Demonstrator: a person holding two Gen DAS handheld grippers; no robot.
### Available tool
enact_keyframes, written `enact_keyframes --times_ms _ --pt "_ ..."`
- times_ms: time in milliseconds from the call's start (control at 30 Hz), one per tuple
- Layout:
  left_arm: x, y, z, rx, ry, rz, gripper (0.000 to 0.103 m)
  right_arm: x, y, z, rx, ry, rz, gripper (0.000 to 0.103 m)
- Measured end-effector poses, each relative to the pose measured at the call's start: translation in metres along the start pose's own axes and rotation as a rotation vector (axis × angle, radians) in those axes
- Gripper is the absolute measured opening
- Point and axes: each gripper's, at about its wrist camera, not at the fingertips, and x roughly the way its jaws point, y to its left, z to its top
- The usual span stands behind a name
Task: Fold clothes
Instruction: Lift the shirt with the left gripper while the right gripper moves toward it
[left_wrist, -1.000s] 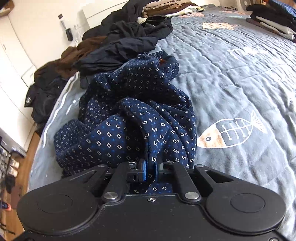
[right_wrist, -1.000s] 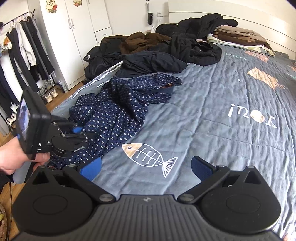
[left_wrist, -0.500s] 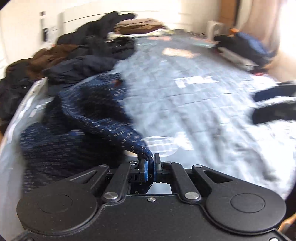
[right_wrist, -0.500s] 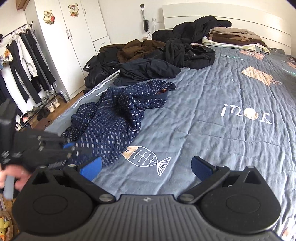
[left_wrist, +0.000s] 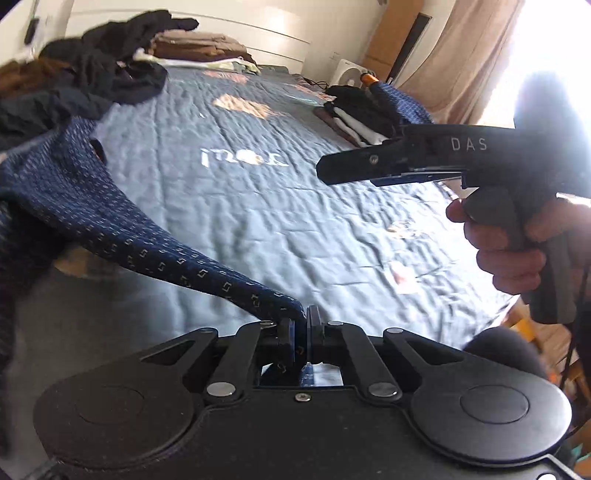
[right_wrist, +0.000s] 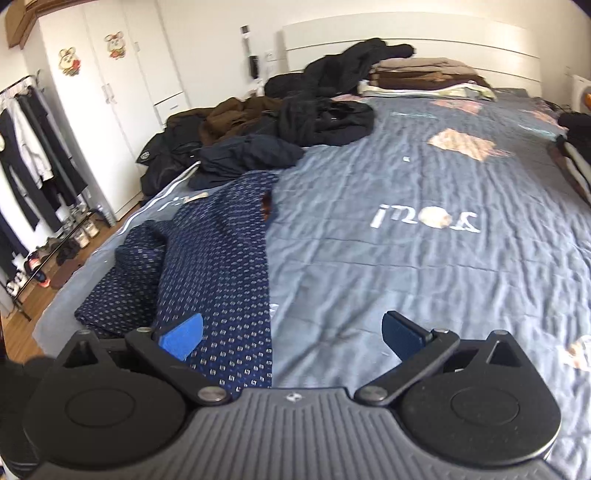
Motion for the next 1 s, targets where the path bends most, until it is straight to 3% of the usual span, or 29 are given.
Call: enact_keyframes --times_ms 267,767,967,1000 --pt "0.033 -0.068 -0.009 0.04 0.022 -0.112 0.005 -0.028 -0.04 -0.015 0.03 0.001 -0.044 0.103" --pt "0.113 -0.231 0.006 0.15 0.011 -0.449 0.005 -0.107 -0.131 -0.009 0.081 -0.056 -0.169 0.103" --pt "0.146 -0.233 -0.025 0.213 0.121 -0.337 0.006 -0.11 -0.153 -0.018 0.095 -0.017 -0.201 0.103" --pt "0.137 -0.223 -0.025 0.21 0.119 -0.305 0.01 -0.11 -0.154 -0.019 0.095 -0.013 -0.197 0.103"
